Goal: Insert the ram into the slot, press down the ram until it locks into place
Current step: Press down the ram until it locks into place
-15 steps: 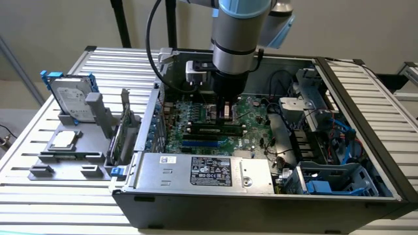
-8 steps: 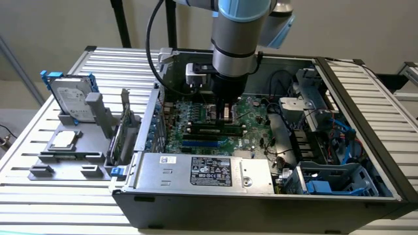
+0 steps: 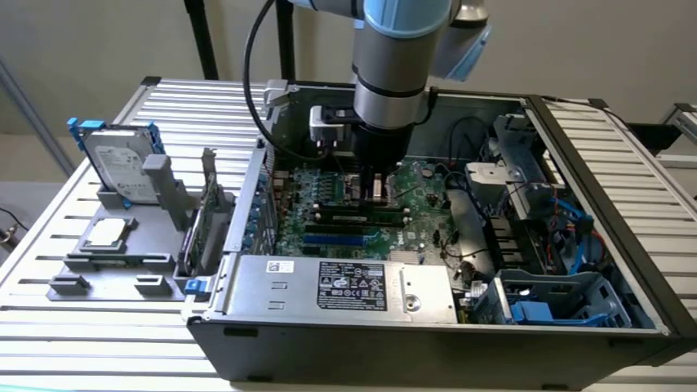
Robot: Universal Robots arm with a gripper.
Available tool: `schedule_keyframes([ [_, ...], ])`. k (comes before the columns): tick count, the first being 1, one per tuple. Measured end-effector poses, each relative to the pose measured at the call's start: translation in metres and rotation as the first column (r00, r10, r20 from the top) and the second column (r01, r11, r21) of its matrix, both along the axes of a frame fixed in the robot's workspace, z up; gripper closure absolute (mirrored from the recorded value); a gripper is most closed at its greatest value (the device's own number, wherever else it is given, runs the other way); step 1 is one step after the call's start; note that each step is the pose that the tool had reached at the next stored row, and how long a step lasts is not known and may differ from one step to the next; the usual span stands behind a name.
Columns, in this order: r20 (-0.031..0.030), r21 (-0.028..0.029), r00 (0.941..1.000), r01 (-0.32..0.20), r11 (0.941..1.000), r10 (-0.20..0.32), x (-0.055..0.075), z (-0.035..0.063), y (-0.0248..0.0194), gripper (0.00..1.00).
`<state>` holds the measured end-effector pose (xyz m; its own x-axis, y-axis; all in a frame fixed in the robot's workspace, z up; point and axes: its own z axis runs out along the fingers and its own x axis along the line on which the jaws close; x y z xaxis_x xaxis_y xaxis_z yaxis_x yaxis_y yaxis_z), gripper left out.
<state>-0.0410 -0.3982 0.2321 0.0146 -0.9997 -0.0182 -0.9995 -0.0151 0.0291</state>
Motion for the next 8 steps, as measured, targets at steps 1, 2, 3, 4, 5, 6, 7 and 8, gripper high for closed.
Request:
schedule_keyframes([
  [1,-0.0007,-0.001,1.0,0.0,1.0,0.0,0.0,0.0049,-0.0001,0.9],
  [2,-0.0011,-0.0009,1.0,0.0,1.0,0.0,0.001,0.0093,-0.0001,0.9],
  [3,-0.0016,-0.0008,1.0,0.0,1.0,0.0,0.001,0.0142,-0.0001,0.9],
  [4,-0.0021,-0.0011,1.0,0.0,1.0,0.0,0.001,0.0187,-0.0001,0.9],
  [5,-0.0024,-0.0008,1.0,0.0,1.0,0.0,0.001,0.0232,-0.0001,0.9],
  [6,-0.0028,-0.0011,1.0,0.0,1.0,0.0,0.001,0.0277,-0.0001,0.9],
  [7,-0.003,-0.0009,1.0,0.0,1.0,0.0,0.002,0.0322,-0.0001,0.9],
  [8,-0.0032,-0.001,1.0,0.0,1.0,0.0,0.002,0.0367,-0.0002,0.9],
])
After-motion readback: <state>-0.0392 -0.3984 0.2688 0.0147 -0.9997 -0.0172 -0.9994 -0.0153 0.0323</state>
